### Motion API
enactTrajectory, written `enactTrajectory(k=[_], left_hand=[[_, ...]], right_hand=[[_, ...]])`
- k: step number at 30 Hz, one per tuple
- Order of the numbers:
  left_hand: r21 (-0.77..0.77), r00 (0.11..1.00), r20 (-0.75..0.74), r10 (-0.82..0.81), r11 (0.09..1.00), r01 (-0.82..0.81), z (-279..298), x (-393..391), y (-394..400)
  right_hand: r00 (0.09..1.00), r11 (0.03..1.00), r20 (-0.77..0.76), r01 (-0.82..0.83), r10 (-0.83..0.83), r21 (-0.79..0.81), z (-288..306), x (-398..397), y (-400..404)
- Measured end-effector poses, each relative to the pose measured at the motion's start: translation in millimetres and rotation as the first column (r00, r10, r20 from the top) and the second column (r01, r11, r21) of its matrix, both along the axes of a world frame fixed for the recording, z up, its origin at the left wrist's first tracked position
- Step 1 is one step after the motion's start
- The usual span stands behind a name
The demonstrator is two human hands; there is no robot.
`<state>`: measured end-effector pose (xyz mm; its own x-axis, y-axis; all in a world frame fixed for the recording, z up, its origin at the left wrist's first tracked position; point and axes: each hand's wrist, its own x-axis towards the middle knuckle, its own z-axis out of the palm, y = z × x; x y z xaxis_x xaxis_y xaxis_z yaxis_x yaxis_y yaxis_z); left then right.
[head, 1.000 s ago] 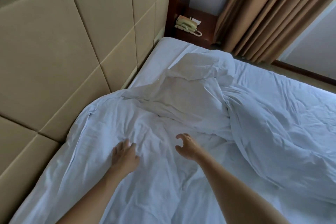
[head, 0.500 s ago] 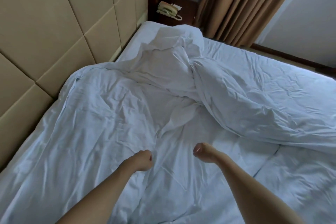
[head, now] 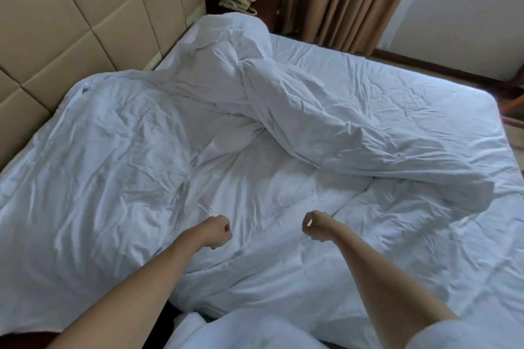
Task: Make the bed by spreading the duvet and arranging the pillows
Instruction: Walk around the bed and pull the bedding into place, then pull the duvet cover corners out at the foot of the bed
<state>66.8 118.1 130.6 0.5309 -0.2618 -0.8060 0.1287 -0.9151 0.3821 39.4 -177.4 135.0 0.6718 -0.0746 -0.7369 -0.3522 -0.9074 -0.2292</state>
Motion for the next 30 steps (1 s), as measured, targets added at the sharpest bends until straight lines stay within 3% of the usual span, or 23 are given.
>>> enactTrajectory(k=[5,11,15,23,30], left_hand=[[0.056,0.993,-0.053,-0.108,0.992,0.111,-3.5,-31.6,-42.1],[-0.037,0.976,-0.102,-0.194,0.981,0.191,-18.5,-47.7,-98.5],[-0.094,0.977,-0.106,-0.187,0.980,0.177,-27.5,-55.7,-114.5],[-0.031,0.989,-0.117,-0.090,0.996,0.087,-53.1,-78.8,-135.1],[-0.013,0.996,-0.034,-0.079,0.997,0.078,-67.8,-105.9,-248.2]], right_hand=[[0.999,0.999,0.008,0.048,-0.048,0.009,-0.2,-46.6,-38.2],[0.983,0.982,-0.061,0.169,-0.174,-0.083,-4.0,-110.1,-85.0],[0.983,0.980,-0.068,0.165,-0.173,-0.107,-7.0,-119.7,-103.2],[0.977,0.980,-0.097,0.183,-0.190,-0.082,-32.4,-130.4,-145.7],[0.982,0.982,-0.076,0.168,-0.175,-0.087,-59.0,-149.5,-258.0]])
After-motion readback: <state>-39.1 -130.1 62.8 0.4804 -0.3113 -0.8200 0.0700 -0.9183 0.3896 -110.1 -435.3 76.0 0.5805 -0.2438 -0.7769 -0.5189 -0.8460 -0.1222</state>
